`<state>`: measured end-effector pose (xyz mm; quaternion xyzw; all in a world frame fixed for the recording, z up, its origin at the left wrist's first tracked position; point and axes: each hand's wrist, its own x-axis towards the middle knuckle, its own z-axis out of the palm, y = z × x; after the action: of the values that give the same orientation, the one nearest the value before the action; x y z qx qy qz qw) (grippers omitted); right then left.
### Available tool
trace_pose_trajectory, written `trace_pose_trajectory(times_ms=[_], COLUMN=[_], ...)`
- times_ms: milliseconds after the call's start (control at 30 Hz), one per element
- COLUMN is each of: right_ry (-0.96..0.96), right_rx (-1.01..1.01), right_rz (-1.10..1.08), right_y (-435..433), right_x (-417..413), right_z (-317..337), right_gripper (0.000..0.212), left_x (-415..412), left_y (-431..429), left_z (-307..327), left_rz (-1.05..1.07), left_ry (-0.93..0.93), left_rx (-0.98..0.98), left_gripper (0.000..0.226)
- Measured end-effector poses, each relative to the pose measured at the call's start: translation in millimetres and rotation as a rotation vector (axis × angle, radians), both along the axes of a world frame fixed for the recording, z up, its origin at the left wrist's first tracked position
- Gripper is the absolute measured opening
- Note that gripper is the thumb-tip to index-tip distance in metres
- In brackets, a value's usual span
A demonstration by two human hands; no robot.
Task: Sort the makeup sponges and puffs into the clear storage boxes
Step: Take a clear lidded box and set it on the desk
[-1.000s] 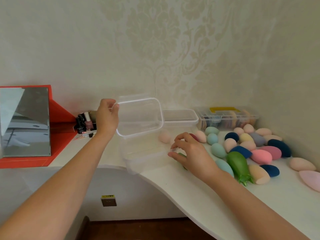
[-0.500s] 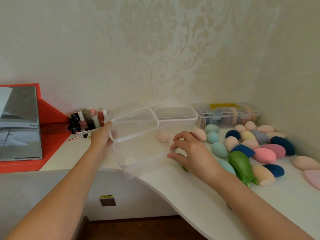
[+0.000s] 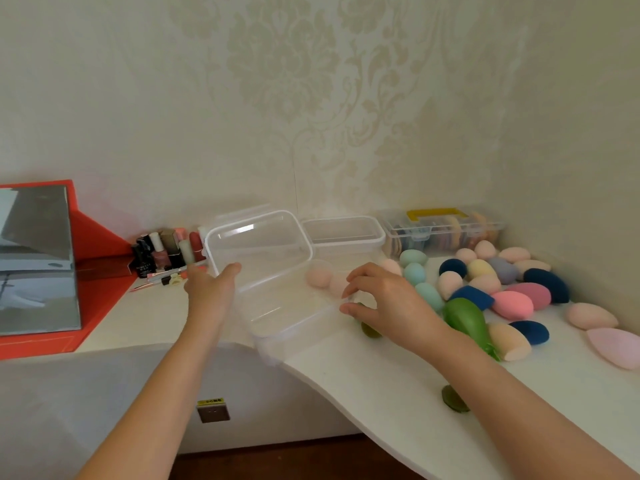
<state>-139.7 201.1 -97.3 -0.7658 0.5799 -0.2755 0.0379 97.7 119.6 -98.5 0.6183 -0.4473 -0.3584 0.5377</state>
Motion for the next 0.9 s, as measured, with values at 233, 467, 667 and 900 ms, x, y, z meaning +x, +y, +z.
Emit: trace_pose_trajectory(times_ms=[233, 467, 667, 900], right_ry=[-0.146, 0.176, 0.233, -0.371], right_rx=[0.099, 0.31, 0.208, 0.114], right_rz=[-0.383, -0.431, -0.431, -0.278], right_y=[-26, -64, -76, -64], right_x=[-33, -49, -55, -31], right_z=[8, -3, -8, 38], right_gripper=[0.033, 0.054, 0.043, 0.03], left_x=[-10, -4, -7, -11], left_y=[43, 56, 58, 57], left_z=[-25, -35, -37, -41], left_rz=[-0.146, -0.11, -0.167, -0.203], left_ry=[-0.024, 0.309, 0.148, 0.17], left_rx=[-0.182, -0.067, -0.06, -0.099], left_gripper=[0.069, 0.063, 0.029, 0.038])
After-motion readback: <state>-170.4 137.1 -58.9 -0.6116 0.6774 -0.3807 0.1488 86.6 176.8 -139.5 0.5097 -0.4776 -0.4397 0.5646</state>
